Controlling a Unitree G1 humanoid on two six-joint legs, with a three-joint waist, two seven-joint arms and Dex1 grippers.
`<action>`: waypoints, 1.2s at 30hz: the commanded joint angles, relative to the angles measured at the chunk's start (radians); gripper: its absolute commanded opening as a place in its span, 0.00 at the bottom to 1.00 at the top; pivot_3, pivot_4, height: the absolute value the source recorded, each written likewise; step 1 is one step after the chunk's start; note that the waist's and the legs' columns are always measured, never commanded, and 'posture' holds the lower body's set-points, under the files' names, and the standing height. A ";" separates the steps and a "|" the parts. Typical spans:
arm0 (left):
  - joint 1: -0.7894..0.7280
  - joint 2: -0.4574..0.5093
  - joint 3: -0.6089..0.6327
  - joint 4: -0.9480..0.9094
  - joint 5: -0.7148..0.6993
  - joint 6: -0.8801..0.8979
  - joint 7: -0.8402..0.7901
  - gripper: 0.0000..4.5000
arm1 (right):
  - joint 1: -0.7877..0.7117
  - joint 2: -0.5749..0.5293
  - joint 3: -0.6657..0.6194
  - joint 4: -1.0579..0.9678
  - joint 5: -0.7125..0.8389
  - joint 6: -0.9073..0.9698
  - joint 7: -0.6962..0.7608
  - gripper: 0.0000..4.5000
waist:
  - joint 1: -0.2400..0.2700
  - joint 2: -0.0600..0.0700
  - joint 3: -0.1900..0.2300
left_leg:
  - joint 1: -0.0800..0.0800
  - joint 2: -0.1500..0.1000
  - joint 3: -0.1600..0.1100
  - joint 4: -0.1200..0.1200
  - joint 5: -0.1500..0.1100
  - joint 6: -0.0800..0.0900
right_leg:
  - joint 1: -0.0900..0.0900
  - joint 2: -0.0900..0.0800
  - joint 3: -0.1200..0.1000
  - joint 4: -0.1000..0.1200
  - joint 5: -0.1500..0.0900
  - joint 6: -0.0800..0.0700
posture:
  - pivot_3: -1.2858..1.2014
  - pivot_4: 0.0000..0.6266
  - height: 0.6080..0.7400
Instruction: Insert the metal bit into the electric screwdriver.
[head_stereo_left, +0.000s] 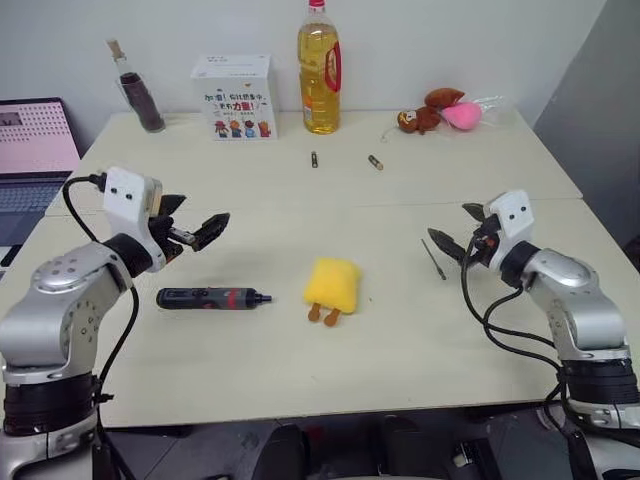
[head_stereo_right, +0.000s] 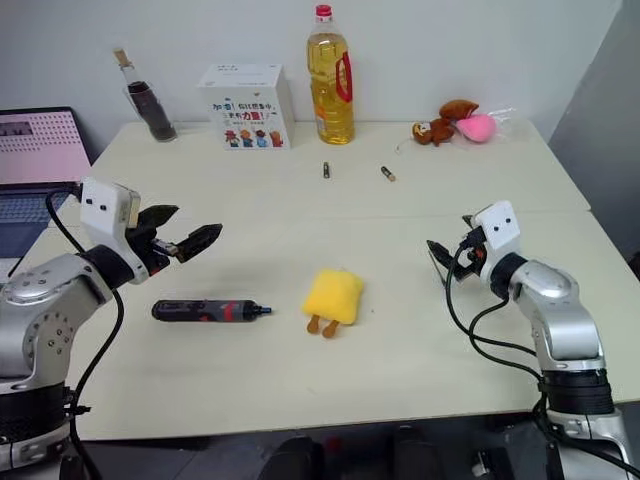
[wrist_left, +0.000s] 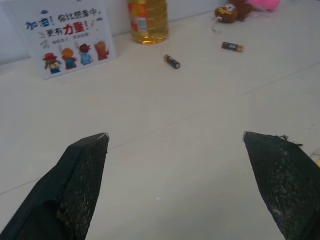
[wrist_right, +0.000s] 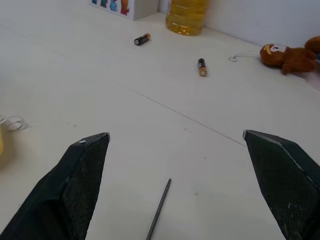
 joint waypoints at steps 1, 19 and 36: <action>0.010 0.010 0.042 0.029 -0.007 -0.005 -0.009 1.00 | 0.012 -0.011 -0.019 -0.032 0.024 0.000 0.020 1.00 | 0.000 0.000 0.000 | 0.000 0.000 0.000 0.000 0.000 0.000 | 0.000 0.000 0.000 0.000 0.000 0.000 | 0.52 0.24 1.00; 0.292 -0.041 0.357 0.126 0.062 -0.166 0.091 1.00 | 0.159 -0.076 -0.151 0.023 0.004 -0.005 -0.052 1.00 | 0.002 -0.003 0.007 | 0.000 0.001 -0.001 0.000 0.000 0.000 | -0.001 -0.003 0.001 -0.001 0.000 0.000 | 0.52 0.24 1.00; 0.272 -0.021 0.287 0.103 0.057 -0.186 0.051 1.00 | 0.155 -0.001 -0.139 -0.062 0.075 0.043 -0.089 1.00 | 0.002 -0.006 0.008 | 0.000 0.002 -0.001 0.001 0.000 0.000 | 0.000 -0.003 0.001 0.000 0.000 0.000 | 0.52 0.24 1.00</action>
